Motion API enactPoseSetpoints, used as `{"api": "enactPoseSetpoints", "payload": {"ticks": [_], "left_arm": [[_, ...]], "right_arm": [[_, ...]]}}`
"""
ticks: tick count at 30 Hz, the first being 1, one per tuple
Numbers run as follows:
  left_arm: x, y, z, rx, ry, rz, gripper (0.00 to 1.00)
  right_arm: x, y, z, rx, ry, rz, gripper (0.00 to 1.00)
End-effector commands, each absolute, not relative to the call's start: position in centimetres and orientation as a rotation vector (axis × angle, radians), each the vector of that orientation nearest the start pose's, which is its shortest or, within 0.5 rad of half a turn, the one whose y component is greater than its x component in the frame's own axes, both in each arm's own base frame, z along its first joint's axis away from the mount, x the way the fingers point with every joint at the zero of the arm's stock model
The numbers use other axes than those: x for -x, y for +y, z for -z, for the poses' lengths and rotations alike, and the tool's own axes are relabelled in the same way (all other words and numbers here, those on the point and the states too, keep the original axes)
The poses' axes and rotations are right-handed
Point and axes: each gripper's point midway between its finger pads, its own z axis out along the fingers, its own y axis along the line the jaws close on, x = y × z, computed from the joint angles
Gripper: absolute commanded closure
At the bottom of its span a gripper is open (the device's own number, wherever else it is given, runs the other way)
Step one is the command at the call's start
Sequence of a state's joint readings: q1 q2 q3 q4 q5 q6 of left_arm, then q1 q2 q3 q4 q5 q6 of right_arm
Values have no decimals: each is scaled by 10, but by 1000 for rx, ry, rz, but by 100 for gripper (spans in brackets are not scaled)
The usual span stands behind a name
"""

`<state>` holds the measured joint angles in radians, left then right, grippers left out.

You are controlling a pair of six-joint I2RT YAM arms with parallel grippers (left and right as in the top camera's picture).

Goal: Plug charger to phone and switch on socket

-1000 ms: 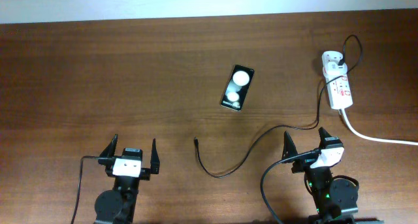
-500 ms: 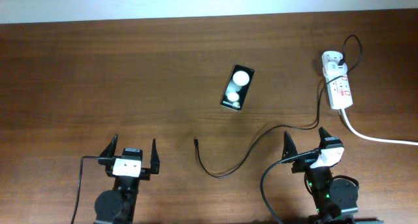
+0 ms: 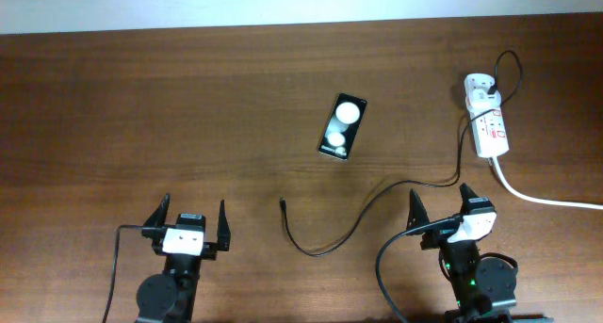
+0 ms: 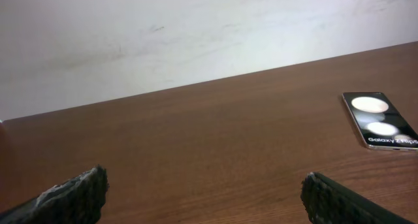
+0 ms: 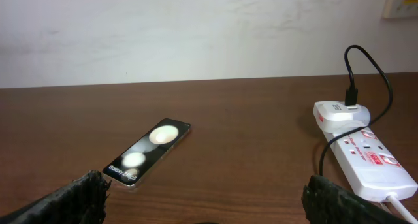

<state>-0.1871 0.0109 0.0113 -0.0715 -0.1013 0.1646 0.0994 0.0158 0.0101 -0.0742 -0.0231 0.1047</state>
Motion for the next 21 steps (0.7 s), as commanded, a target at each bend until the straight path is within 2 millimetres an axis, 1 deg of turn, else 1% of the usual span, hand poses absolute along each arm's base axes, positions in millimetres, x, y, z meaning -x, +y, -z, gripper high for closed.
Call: {"api": "enactPoseSetpoints", "payload": {"ticks": [1,21], "left_arm": [[-244,-29,-158,-220,1629,-71,1],[-244,-29,-158,-220,1630,-71,1]], "right_arm": [[-244,28,-155,8,1653,-175,1],[-244,28,-155,8,1653,-174,1]]}}
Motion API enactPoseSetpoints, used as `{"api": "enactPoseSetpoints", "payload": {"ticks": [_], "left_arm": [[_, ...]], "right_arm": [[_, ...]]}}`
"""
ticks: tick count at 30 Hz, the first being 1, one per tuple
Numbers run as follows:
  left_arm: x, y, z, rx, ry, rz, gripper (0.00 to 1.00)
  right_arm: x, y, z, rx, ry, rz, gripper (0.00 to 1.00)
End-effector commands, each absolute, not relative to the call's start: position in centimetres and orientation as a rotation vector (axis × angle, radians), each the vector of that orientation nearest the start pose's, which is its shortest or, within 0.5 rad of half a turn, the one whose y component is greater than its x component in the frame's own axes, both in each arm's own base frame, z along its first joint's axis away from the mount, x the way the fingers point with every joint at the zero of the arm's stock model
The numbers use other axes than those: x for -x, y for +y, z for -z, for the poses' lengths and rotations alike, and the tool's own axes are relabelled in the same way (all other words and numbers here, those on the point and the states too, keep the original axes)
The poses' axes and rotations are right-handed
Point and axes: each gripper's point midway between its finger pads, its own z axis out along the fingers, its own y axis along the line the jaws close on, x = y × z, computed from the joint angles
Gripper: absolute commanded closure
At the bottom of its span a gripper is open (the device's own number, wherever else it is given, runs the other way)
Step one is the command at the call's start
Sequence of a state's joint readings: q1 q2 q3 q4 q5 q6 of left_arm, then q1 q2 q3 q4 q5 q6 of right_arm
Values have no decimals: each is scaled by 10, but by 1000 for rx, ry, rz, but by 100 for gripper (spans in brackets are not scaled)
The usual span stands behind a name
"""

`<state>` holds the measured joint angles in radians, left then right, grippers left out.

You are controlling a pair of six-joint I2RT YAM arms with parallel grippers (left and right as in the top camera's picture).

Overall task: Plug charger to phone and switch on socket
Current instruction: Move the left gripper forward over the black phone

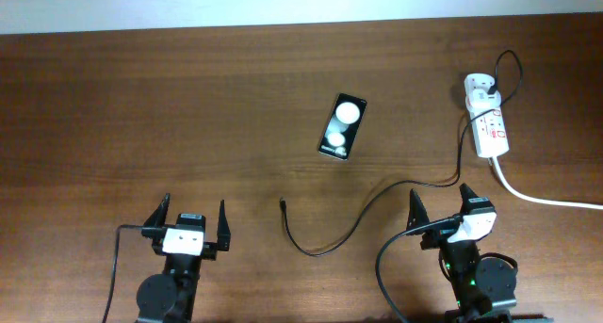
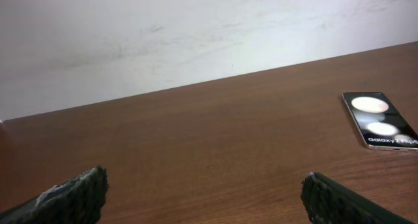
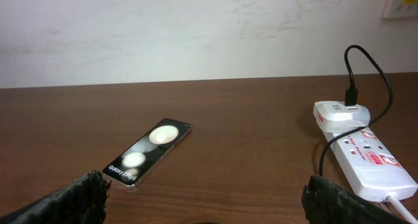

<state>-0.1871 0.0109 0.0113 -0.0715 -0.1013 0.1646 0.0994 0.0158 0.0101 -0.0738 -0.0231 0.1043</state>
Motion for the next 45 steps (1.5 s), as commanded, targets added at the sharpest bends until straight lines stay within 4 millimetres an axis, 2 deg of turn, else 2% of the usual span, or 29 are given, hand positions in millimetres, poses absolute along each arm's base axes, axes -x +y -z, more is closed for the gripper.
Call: {"api": "enactPoseSetpoints", "payload": {"ticks": [1,5,7,10,13,15,18,19,21,25,27,31,34,38,41,42,43,45], "left_arm": [[-244,-29,-158,-220,1630,-71,1],[-244,-28,-163,-216,1612,-71,1],[-244,-29,-188,-197,1519,-65,1],[-238,-28,-215,-125,1484,9,1],[-220,-33,-265,-152,1451,60,1],[-215,-32,-289,-159,1503,58,1],[-227,-39,-302,-202,1670,70,1],[-234,-48,-300,-242,1736,103,1],[-254,-68,-279,-327,1938,189,1],[-286,-109,-213,-457,2228,429,1],[-294,-110,-186,-454,2322,440,1],[-301,-111,-154,-448,2431,450,1],[-310,-93,-131,-217,2544,366,1],[-314,-86,-110,-19,2628,346,1],[-314,-86,-95,-4,2668,264,1],[-316,-87,-97,-20,2660,235,1],[-320,-89,-109,-22,2655,238,1],[-330,-87,-144,-14,2671,207,1]], "right_arm": [[-244,28,-155,8,1653,-175,1],[-244,28,-155,8,1653,-174,1],[-244,28,-155,8,1653,-174,1],[-244,28,-155,8,1653,-174,1],[-244,28,-155,8,1653,-175,1],[-244,28,-155,8,1653,-174,1],[-244,28,-155,8,1653,-174,1],[-244,28,-155,8,1653,-175,1],[-244,28,-155,8,1653,-175,1],[-244,28,-155,8,1653,-174,1],[-244,28,-155,8,1653,-175,1],[-244,28,-155,8,1653,-175,1],[-244,28,-155,8,1653,-174,1],[-244,28,-155,8,1653,-174,1],[-244,28,-155,8,1653,-174,1],[-244,28,-155,8,1653,-175,1],[-244,28,-155,8,1653,-174,1],[-244,28,-155,8,1653,-174,1]]}}
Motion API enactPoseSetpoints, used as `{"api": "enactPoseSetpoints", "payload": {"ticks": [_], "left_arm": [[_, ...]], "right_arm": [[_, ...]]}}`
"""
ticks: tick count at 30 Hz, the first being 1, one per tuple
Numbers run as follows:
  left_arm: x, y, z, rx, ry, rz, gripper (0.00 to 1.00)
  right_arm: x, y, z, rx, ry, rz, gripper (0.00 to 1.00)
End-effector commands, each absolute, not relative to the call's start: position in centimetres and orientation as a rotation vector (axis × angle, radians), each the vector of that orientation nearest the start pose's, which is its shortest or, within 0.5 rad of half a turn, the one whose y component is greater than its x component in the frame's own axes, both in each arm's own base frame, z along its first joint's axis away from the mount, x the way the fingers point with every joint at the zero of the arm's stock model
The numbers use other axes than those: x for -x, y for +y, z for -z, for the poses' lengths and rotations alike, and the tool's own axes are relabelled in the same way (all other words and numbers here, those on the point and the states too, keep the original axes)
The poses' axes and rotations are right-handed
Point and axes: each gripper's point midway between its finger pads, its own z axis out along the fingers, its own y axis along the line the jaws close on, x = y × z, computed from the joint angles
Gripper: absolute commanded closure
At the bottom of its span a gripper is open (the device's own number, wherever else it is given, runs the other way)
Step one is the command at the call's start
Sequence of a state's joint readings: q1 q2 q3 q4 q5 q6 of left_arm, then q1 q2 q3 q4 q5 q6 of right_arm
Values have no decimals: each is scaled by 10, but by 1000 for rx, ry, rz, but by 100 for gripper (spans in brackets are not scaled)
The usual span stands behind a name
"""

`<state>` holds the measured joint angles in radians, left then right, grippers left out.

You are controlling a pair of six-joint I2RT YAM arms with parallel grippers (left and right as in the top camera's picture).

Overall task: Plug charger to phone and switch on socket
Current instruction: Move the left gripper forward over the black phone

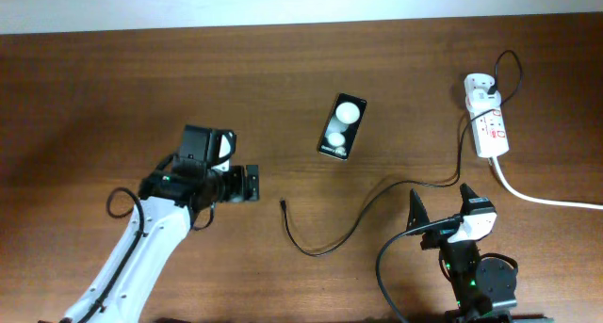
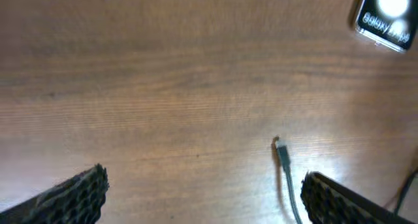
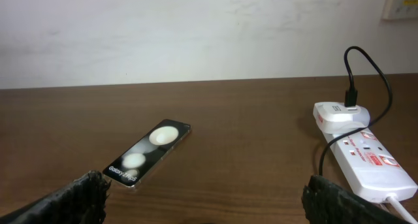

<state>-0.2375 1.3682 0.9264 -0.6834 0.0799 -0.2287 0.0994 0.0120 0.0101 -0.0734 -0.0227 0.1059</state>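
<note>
A dark flip phone (image 1: 342, 126) lies face up in the middle of the wooden table. The thin black charger cable (image 1: 332, 244) runs from a white adapter (image 1: 480, 84) on the power strip (image 1: 490, 130), and its loose plug (image 1: 283, 204) rests on the wood. My left gripper (image 1: 247, 184) hovers open just left of that plug; in the left wrist view the plug (image 2: 279, 145) lies ahead near the right finger (image 2: 339, 199), with the phone (image 2: 385, 15) at the top right. My right gripper (image 1: 440, 202) stands open at the front right, facing the phone (image 3: 149, 152) and the strip (image 3: 362, 152).
The strip's white mains lead (image 1: 546, 199) runs off the right edge. The black cable loops across the table in front of my right gripper. A pale wall (image 3: 196, 34) stands behind the table's far edge.
My left arm has reached out from its resting place at the front left and now points down at the table, open, close to the cable's loose plug. The right arm, phone and cable are unmoved.
At both earlier moments the two arms rested at the front edge with open grippers, and the phone, cable and strip lay as they lie now. By now only the left arm has moved, standing over the wood beside the loose plug.
</note>
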Motion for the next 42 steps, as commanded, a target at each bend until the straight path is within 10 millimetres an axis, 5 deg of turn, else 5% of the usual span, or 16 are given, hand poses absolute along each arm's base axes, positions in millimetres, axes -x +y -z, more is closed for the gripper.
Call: {"api": "enactPoseSetpoints", "payload": {"ticks": [1,9,12,18,27,30,33,35,42], "left_arm": [[-332,-82,-153,-3,2695,154,1],[-349,-97,-94,-14,2893,187,1],[-355,-100,-92,-19,2876,192,1],[-363,-141,-89,-139,2814,233,1],[-363,-159,-21,-158,2938,234,1],[-383,-171,-31,-248,2842,260,1],[-448,-202,-113,-275,2585,339,1],[-466,-223,-125,-299,2473,373,1],[-483,-269,-40,-568,2422,330,1]], "right_arm": [[-244,28,-155,8,1653,-174,1],[-244,28,-155,8,1653,-174,1],[-244,28,-155,8,1653,-174,2],[-244,28,-155,8,1653,-174,1],[-244,28,-155,8,1653,-174,1],[-244,28,-155,8,1653,-175,1],[-244,28,-155,8,1653,-174,1],[-244,28,-155,8,1653,-174,1],[-244,28,-155,8,1653,-175,1]]}}
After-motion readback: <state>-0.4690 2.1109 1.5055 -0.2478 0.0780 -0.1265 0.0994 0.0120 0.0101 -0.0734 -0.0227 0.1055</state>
